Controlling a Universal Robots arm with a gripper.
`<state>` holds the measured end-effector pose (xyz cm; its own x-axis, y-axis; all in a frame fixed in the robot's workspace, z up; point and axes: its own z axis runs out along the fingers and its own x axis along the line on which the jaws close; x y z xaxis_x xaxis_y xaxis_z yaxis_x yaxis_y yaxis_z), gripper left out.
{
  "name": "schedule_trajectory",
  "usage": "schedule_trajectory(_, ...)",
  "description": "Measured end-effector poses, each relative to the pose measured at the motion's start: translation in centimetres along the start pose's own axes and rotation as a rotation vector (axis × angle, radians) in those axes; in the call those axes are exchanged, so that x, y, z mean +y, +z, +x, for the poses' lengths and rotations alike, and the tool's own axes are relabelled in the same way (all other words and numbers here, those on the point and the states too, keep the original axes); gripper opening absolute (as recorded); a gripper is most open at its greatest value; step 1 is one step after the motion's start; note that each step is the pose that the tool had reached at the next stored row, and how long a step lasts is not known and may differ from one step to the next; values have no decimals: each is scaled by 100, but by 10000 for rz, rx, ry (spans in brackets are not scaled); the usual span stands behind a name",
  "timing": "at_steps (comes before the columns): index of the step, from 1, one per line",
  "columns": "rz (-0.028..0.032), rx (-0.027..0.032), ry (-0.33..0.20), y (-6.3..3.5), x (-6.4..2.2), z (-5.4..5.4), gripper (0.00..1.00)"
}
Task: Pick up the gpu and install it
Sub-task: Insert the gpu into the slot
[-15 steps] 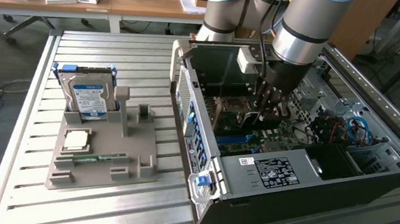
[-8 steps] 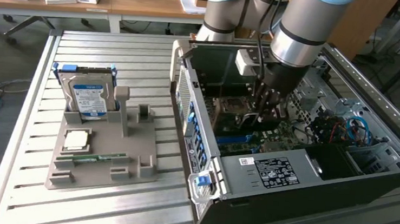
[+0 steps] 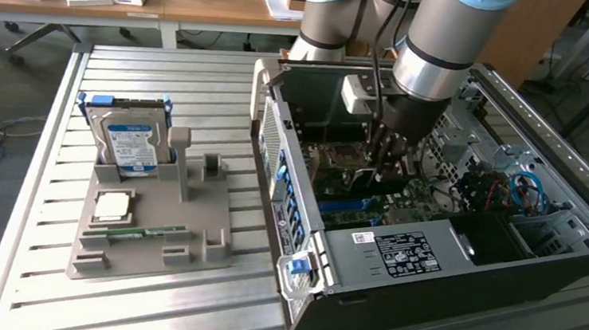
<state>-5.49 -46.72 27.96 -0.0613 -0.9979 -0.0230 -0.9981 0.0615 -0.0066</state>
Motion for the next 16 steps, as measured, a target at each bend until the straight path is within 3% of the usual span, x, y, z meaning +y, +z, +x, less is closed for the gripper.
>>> schedule_trajectory(16,1,0,1,56,54,4,26)
